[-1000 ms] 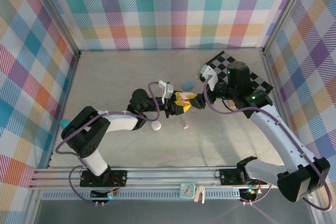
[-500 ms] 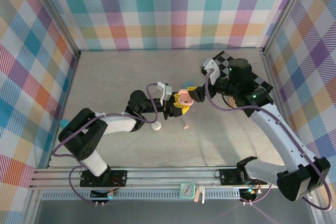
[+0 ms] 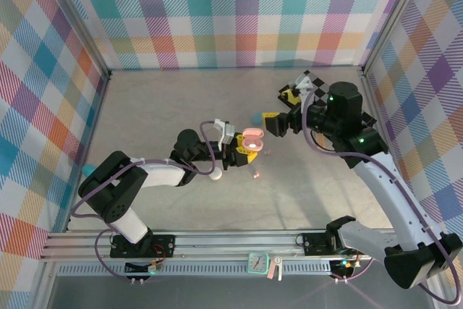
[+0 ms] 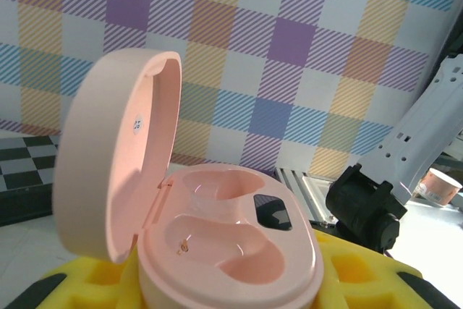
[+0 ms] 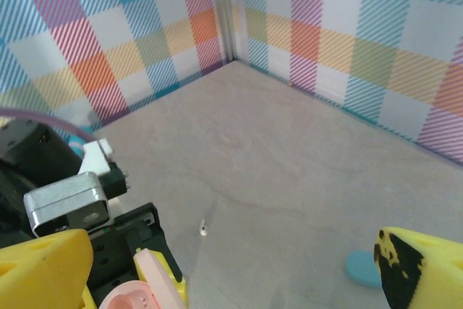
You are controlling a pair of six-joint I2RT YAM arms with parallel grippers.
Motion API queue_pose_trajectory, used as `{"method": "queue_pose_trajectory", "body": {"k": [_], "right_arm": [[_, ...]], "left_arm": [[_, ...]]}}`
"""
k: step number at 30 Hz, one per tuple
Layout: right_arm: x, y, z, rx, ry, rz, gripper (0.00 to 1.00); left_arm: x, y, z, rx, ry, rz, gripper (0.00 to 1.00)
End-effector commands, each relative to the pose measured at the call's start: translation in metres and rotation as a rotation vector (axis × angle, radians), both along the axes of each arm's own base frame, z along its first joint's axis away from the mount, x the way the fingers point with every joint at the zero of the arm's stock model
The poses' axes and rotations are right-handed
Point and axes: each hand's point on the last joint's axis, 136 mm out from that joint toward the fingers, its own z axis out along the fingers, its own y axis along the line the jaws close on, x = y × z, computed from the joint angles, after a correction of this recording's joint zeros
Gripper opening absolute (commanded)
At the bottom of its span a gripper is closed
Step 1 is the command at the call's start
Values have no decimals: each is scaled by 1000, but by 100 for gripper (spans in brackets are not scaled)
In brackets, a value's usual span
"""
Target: Insert the wireless bluetooth earbuds into the charging case
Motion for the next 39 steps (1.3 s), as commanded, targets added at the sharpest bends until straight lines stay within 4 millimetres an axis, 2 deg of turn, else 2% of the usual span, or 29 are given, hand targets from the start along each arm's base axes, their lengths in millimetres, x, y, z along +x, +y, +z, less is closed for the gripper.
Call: {"method": "queue_pose_trajectory", "body": {"k": [1, 5, 8, 10, 13, 16, 24, 33, 39], "right_arm": [[14, -16, -15, 163, 220, -108, 99], [37, -43, -61, 245, 440, -289, 97], [51, -63, -112, 263, 662, -434, 93], [54, -61, -142, 276, 788, -449, 89], [59, -50, -177, 317, 902, -418, 83], [64, -43, -204, 345, 987, -420, 75], [60, -17, -256, 266, 1107, -418, 59], [20, 17, -288, 136, 1193, -336, 51], [-2, 29, -312, 70, 1238, -323, 49]], "left_arm": [[-3, 15, 21, -52, -102, 28, 33], [-3, 25, 18, -45, -98, 54, 33], [-5, 30, 17, -43, -98, 62, 33], [-6, 33, 16, -39, -97, 66, 33], [-8, 34, 15, -37, -94, 63, 33], [-9, 35, 16, -39, -96, 66, 33], [-10, 35, 14, -32, -95, 70, 33], [-13, 37, 13, -31, -97, 65, 33], [-15, 37, 12, -24, -95, 62, 33]]}}
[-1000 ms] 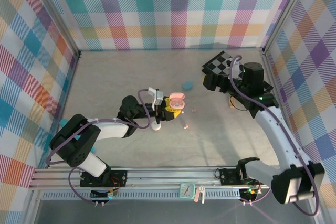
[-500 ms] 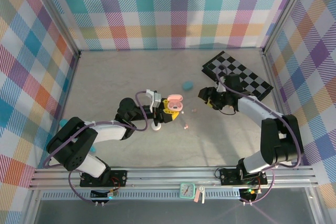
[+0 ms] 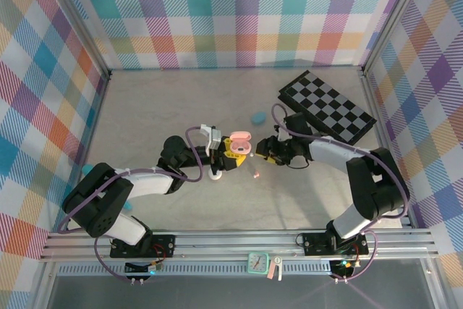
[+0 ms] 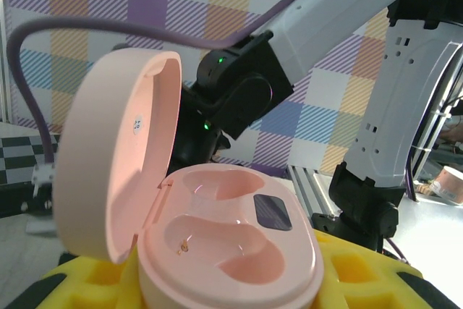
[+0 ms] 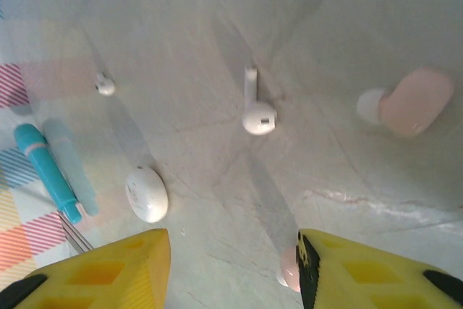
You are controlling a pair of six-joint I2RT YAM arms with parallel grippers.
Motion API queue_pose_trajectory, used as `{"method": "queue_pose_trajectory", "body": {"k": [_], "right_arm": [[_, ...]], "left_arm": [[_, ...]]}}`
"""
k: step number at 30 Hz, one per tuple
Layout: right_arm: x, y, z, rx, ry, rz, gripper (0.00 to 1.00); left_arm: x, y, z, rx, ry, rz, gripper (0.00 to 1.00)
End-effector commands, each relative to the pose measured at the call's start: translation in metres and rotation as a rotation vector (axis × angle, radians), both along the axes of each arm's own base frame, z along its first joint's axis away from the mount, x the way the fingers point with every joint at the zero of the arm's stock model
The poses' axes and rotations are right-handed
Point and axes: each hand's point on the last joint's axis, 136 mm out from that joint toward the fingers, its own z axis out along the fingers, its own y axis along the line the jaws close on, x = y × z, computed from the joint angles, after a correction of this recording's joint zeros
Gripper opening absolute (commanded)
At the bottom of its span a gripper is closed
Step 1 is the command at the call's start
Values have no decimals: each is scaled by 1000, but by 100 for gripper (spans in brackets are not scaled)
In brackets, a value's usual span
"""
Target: Insert the wireless bluetooth earbuds into the charging case
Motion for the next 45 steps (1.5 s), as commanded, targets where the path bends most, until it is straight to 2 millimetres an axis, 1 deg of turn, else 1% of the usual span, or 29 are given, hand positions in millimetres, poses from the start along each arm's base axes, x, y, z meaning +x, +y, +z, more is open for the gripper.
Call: {"method": "queue_pose_trajectory", "body": {"k": [1, 6, 15, 23, 29, 36, 45], "right_arm": [[-10, 5, -17, -16, 34, 17, 49], [-17, 13, -27, -22, 53, 44, 49], [-30, 17, -40, -25, 79, 63, 48], [-43, 22, -41, -15, 85, 79, 47], [-49, 24, -42, -11, 89, 84, 44], [-52, 23, -43, -21, 93, 83, 39], [-53, 20, -53, -58, 116, 82, 34]], "left_arm": [[-4, 6, 11, -20, -67, 2, 33], [-5, 7, 11, -13, -71, 8, 33], [-8, 9, 12, 7, -80, 15, 33], [-9, 10, 11, 19, -85, 15, 33], [-9, 9, 12, 17, -87, 13, 33], [-10, 10, 10, 19, -84, 13, 33], [-10, 10, 9, 19, -82, 11, 33]]}}
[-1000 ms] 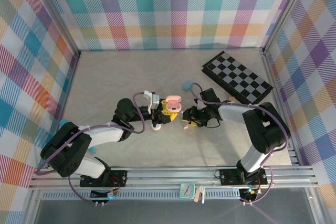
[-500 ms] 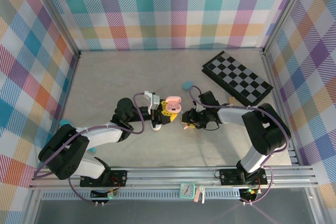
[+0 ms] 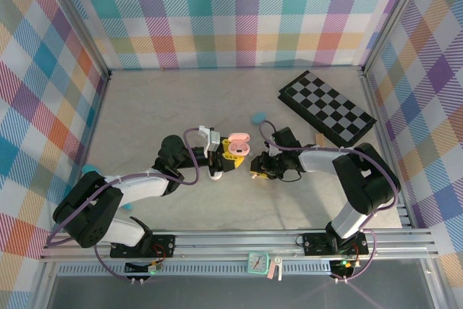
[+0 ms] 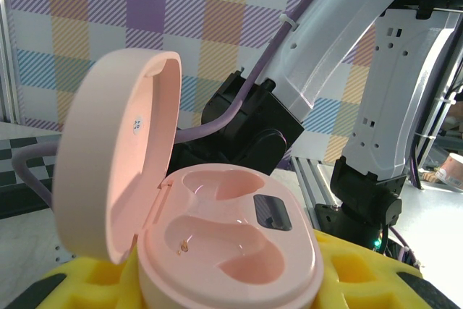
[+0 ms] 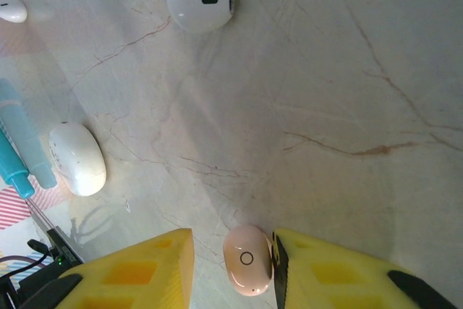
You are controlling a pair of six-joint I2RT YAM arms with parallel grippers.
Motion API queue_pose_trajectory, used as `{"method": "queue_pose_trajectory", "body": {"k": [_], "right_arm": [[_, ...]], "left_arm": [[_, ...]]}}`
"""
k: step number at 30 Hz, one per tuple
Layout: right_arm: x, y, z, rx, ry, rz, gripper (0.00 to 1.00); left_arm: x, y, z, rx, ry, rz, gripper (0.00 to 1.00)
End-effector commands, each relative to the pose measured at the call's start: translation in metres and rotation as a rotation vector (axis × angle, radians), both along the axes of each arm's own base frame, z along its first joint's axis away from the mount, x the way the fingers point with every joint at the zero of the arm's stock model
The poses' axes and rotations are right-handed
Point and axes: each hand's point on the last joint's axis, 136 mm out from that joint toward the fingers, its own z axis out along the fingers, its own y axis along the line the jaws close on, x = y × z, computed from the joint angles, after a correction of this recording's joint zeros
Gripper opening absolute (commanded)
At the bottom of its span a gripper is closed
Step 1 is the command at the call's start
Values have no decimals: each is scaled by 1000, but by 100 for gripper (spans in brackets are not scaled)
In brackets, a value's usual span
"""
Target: Insert the wireless bluetooth earbuds into the charging case
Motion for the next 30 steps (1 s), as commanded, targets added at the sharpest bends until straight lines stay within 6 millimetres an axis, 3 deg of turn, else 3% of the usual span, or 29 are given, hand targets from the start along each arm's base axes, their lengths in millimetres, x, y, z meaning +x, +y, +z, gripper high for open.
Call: {"method": "queue_pose_trajectory", "body": {"k": [1, 9, 17, 24, 30], "right_arm": [[-13, -4, -11, -36, 56, 12, 33], [-12, -8, -11, -67, 47, 11, 24], [-3, -15, 16, -98, -45, -10, 19], [7, -50, 38, -254, -127, -141, 20], [7, -84, 38, -428, -67, -288, 17]], "left_arm": [[-3, 5, 6, -15, -48, 4, 33], [-2, 5, 3, -11, -44, 5, 33], [1, 4, -1, -3, -46, 15, 33], [7, 2, -6, 11, -46, 30, 34], [8, -1, -3, 9, -55, 22, 33]]}}
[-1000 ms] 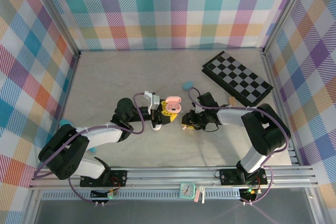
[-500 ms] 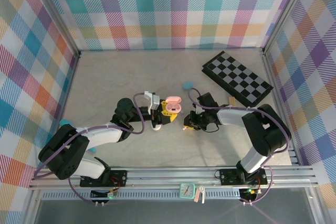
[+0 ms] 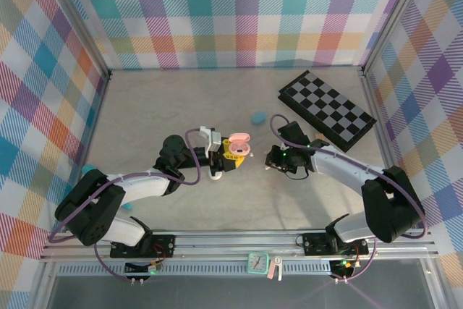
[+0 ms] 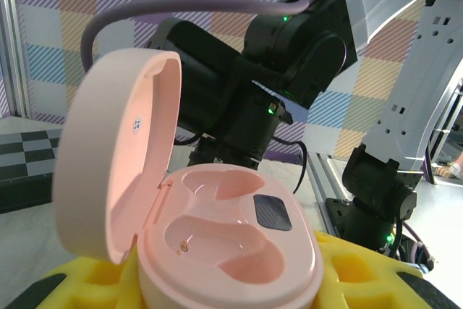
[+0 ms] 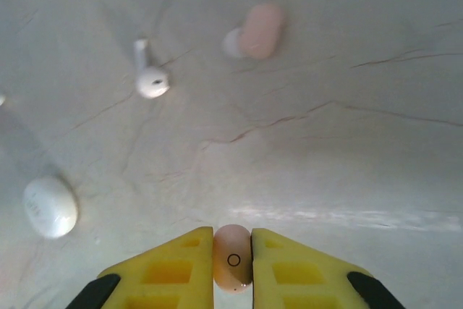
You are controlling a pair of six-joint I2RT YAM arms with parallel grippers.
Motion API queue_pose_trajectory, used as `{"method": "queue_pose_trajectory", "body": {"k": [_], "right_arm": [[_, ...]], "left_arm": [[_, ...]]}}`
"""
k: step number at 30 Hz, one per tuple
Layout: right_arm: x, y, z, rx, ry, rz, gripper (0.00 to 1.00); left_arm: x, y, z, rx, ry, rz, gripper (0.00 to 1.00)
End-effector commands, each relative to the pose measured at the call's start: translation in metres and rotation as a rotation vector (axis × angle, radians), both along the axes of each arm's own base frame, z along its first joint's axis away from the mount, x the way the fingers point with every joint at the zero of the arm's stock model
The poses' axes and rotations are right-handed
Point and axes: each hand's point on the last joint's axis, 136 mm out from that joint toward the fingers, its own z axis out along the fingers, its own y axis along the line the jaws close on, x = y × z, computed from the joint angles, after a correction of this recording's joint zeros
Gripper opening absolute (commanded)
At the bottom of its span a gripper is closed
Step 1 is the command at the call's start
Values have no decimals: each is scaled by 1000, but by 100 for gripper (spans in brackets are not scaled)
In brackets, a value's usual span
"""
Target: Insert the wireless bluetooth earbuds into the charging case
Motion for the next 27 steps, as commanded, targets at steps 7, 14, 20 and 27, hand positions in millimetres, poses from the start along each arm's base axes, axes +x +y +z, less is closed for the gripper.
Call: {"method": "queue_pose_trajectory", "body": {"k": [7, 14, 20, 27], "right_arm": [[-9, -37, -8, -151, 77, -200, 16], [-8, -40, 7, -139, 44, -219, 15], [-4, -28, 37, -45, -29, -185, 16], [1, -7, 100, 66, -186, -71, 18]], "left_arm": [[3, 0, 2, 3, -44, -1, 33], [15, -2, -10, 50, -35, 39, 33], [36, -5, -22, 85, -44, 121, 33], [56, -10, -40, 148, -80, 178, 34]]}}
